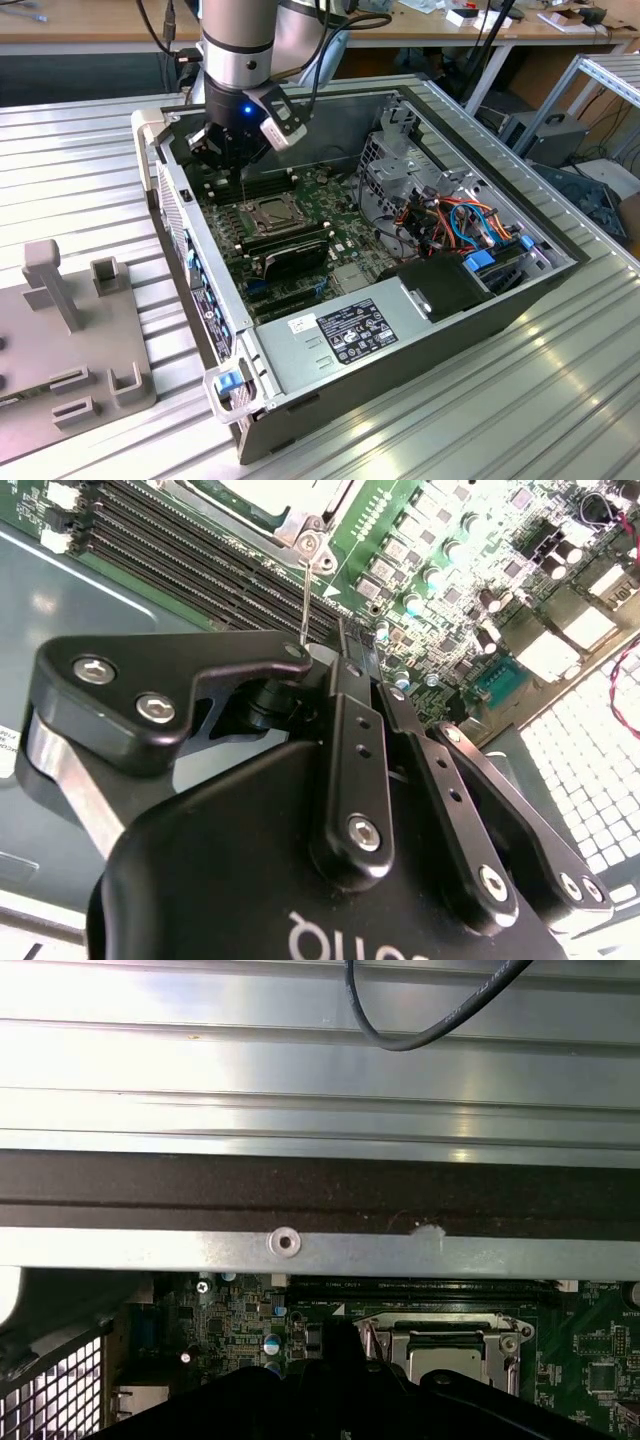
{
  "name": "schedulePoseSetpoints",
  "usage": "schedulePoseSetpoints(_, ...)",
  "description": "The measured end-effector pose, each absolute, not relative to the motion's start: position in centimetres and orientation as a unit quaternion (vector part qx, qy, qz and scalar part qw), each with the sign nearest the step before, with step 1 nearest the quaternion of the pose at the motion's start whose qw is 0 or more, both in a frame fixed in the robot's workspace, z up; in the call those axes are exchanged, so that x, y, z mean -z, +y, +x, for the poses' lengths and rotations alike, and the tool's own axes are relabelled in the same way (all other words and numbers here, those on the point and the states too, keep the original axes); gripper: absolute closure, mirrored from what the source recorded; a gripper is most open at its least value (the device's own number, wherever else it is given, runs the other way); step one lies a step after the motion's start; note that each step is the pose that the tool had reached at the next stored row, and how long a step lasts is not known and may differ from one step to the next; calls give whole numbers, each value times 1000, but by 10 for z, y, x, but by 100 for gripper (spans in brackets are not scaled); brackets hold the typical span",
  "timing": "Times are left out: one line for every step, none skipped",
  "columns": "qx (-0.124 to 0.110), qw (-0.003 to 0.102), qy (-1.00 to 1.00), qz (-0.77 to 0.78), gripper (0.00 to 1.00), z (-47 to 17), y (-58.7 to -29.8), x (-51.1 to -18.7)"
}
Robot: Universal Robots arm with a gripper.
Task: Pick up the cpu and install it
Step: 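Install the first cpu locking lever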
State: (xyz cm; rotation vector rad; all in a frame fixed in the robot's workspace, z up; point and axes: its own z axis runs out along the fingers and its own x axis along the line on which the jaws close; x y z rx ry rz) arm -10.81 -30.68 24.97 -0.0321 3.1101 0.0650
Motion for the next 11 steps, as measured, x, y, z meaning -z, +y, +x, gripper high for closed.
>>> schedulePoseSetpoints(-21, 15, 1000, -10, 89, -108, -307, -250)
schedulePoseSetpoints(-21, 15, 1000, -10, 89, -107, -307, -250)
schedulePoseSetpoints(-21, 15, 1000, -10, 89, -106, -307, -250)
schedulePoseSetpoints(-21, 15, 1000, -10, 89, -106, -307, -250)
schedulePoseSetpoints(-21, 15, 1000, -10, 89, -106, -307, -250)
schedulePoseSetpoints(-21, 15, 1000, -10, 89, -106, -307, -250)
schedulePoseSetpoints(-21, 15, 1000, -10, 89, -105, -307, -250)
schedulePoseSetpoints(-21, 15, 1000, -10, 89, -105, -307, -251)
schedulePoseSetpoints(-21, 15, 1000, -10, 89, -105, -307, -252)
schedulePoseSetpoints(-21, 15, 1000, -10, 89, -105, -307, -253)
schedulePoseSetpoints(-21, 15, 1000, -10, 89, -105, -307, -253)
